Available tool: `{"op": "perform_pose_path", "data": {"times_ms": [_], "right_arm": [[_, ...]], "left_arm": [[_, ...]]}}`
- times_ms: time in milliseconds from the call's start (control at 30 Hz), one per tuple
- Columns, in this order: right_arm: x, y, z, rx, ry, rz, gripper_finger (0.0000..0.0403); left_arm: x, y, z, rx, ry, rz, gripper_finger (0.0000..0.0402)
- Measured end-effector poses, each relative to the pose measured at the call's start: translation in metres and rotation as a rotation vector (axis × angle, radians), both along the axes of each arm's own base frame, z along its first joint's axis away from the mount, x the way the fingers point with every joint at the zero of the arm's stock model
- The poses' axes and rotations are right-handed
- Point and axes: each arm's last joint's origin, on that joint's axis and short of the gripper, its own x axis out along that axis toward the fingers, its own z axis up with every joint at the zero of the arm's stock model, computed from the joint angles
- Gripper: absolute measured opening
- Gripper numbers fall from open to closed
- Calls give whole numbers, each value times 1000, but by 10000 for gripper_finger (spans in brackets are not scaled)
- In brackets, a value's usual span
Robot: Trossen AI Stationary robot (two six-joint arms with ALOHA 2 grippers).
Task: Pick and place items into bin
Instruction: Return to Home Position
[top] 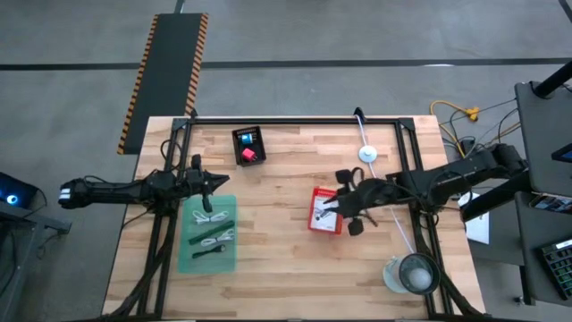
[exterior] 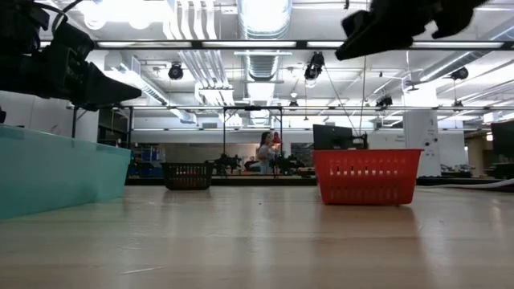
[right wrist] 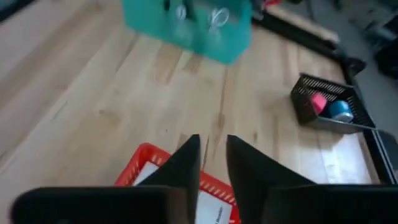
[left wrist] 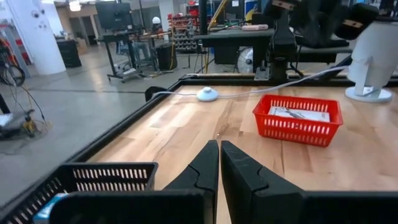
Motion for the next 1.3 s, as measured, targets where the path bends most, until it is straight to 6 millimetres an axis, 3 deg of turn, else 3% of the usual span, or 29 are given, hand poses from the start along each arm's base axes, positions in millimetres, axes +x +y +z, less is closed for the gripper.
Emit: {"op": "perform_pose_path", "data": {"times_ms": [167,467,600,867,1033,1300], "right_arm": [[-33,-9,-11,66,-199,-70,14],[-92,-21,-21,190,-401,-100,9],[-113,-26,-30,159,-426,-89,9],[-140,-32,-44,221,-580,-113,9],[-149,-34,-51,159,-650,-92,8],[-164,-39,-36,234,-602,-169,8]], "left_arm": [[0,0,0,19,4,-2,2],[-1,0,3,21,-30,-2,2],[0,0,6,15,-61,-1,2],[0,0,6,14,-55,-1,2],[0,0,6,14,-55,-1,2],[0,0,6,14,-54,-1,2]]}}
